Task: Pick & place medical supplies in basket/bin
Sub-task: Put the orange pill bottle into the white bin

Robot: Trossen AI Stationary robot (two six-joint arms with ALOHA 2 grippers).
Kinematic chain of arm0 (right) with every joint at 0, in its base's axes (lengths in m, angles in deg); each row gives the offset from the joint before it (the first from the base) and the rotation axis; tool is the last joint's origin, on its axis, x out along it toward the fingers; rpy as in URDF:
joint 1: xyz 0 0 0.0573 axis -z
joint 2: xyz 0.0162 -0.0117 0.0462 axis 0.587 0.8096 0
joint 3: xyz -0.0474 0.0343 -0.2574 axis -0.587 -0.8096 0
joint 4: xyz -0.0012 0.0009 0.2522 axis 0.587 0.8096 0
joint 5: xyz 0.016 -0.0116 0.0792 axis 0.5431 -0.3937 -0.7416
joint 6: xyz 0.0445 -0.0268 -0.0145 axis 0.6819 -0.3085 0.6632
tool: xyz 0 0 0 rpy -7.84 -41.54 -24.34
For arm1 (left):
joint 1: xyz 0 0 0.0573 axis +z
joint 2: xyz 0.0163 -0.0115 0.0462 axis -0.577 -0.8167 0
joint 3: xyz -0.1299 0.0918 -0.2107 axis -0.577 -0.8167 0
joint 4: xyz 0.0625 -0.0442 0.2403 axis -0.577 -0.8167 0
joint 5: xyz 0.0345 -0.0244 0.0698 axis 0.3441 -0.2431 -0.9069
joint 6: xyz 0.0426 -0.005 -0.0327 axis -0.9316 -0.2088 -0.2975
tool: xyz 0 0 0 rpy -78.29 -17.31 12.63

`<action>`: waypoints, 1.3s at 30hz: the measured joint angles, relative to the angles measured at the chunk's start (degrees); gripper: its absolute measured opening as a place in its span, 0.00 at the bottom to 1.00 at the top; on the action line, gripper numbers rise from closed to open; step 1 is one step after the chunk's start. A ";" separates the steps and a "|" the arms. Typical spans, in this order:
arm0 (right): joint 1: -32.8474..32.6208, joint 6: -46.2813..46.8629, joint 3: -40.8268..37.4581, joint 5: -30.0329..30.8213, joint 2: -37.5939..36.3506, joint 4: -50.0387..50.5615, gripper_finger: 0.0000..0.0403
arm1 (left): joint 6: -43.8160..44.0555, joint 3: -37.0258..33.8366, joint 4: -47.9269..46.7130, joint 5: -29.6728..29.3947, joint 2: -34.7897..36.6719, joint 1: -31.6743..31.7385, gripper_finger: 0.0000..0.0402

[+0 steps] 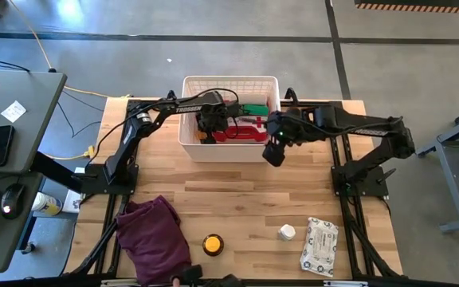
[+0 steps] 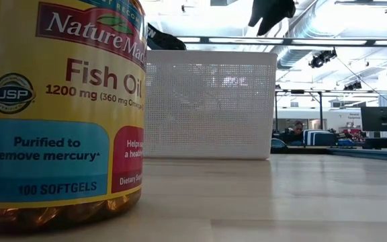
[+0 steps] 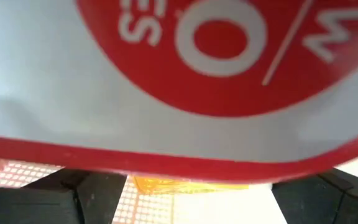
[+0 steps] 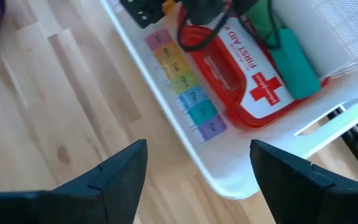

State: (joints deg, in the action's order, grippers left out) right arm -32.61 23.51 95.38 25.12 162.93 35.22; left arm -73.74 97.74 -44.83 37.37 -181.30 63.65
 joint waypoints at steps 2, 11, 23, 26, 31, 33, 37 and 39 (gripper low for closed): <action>1.22 -0.37 0.00 -0.04 0.00 0.00 0.68 | -0.06 -0.07 0.45 -0.14 0.00 0.00 0.95; 4.57 0.17 0.00 -0.34 0.00 0.00 0.68 | 0.47 -0.11 2.21 -0.78 0.04 0.04 0.91; 5.26 -1.31 0.00 -0.25 0.00 0.00 0.68 | 1.79 1.92 -0.47 -0.99 -0.23 0.02 0.92; 6.00 -1.96 0.00 -0.28 0.00 -0.02 0.68 | 2.57 4.37 -2.65 -1.54 -0.61 0.02 0.89; 7.46 -3.33 0.00 -0.42 0.00 0.00 0.68 | 3.59 9.15 -6.14 -1.53 -0.50 0.07 0.89; 7.81 -3.55 0.00 -0.45 0.00 0.00 0.68 | 4.14 10.94 -7.20 -1.45 -0.50 0.07 0.90; 8.02 -4.33 0.00 -0.67 0.00 0.00 0.68 | 4.99 15.21 -9.71 -2.28 -0.48 0.07 0.89; 8.02 -4.42 0.00 -0.80 0.00 0.00 0.68 | 4.97 17.36 -11.38 -2.38 -0.46 0.07 0.88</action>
State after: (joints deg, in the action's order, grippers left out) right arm -24.59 19.09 95.38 24.31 162.93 35.22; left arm -68.77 115.11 -56.21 35.00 -181.76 63.71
